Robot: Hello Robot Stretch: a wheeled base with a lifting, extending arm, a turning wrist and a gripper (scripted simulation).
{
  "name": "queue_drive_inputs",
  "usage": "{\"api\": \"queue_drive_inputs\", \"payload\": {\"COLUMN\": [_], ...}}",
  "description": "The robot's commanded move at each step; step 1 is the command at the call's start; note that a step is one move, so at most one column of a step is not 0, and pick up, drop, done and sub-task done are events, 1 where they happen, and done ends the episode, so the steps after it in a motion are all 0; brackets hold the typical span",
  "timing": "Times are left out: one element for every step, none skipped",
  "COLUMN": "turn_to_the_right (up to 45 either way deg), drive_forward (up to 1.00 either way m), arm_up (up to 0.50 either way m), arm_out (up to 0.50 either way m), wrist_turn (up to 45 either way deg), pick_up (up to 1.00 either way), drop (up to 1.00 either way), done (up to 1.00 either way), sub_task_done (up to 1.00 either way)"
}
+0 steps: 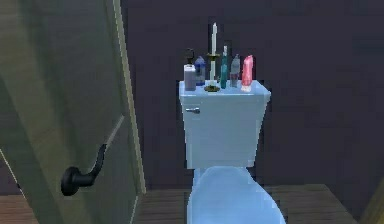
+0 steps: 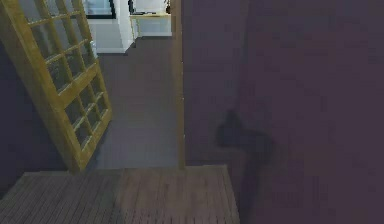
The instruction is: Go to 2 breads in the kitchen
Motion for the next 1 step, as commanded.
{"api": "queue_drive_inputs", "payload": {"turn_to_the_right": [45.0], "drive_forward": [0.0], "arm_up": [0.0], "arm_out": [0.0], "wrist_turn": [0.0], "pick_up": [0.0], "drop": [0.0], "done": [0.0], "sub_task_done": [0.0]}}
